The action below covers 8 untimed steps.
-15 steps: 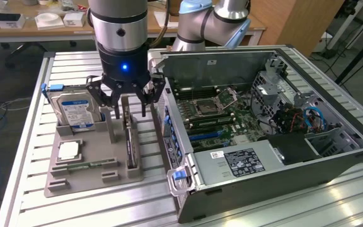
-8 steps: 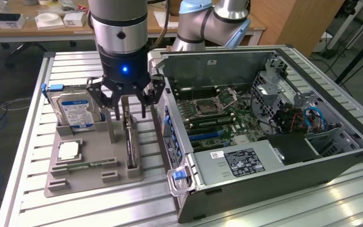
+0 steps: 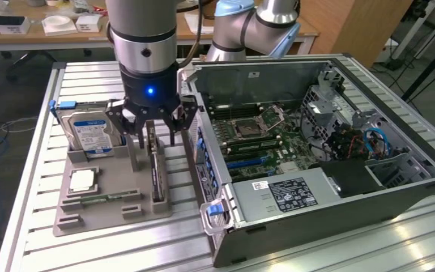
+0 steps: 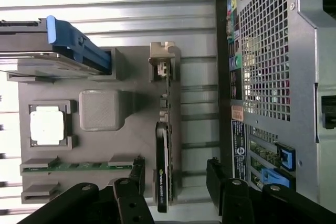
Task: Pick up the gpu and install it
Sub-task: 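Pick up the gpu and move the gpu toward the slot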
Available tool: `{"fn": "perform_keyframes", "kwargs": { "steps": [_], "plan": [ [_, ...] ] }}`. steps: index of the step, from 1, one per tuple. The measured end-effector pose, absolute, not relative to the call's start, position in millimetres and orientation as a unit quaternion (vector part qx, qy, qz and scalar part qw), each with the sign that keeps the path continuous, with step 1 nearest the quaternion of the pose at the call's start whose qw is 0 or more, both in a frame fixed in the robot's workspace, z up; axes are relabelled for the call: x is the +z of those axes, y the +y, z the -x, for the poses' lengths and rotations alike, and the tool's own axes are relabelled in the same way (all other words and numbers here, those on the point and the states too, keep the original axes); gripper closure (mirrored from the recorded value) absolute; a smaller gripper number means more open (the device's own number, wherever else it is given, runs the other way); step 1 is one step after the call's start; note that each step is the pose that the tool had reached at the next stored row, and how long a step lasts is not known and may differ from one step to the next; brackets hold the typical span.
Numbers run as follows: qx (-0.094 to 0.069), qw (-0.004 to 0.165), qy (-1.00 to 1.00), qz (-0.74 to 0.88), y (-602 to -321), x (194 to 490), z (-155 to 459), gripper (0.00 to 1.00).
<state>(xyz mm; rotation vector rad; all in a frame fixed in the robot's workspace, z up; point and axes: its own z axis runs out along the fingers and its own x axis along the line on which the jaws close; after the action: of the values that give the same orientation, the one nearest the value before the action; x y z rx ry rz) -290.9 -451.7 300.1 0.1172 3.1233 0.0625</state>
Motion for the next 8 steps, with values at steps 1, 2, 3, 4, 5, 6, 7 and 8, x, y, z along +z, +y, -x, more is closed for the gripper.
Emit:
{"fn": "perform_keyframes", "kwargs": {
  "steps": [1,2,3,4,5,6,7,8],
  "plan": [
    [0.02,0.008,0.999,-0.037,-451.7,298.6,290.9,0.41],
    [0.02,0.008,0.999,-0.037,-451.6,296.9,290.8,0.41],
    [0.02,0.008,0.999,-0.037,-451.6,295.2,290.8,0.41],
    [0.02,0.008,0.999,-0.037,-451.6,293.7,290.9,0.41],
    [0.02,0.008,0.999,-0.038,-451.6,292.1,290.9,0.41],
    [0.02,0.008,0.999,-0.037,-451.6,290.5,290.8,0.41],
    [0.02,0.008,0.999,-0.037,-451.6,289.0,290.8,0.41],
    [0.02,0.008,0.999,-0.037,-451.7,287.4,290.8,0.41]
  ]
}}
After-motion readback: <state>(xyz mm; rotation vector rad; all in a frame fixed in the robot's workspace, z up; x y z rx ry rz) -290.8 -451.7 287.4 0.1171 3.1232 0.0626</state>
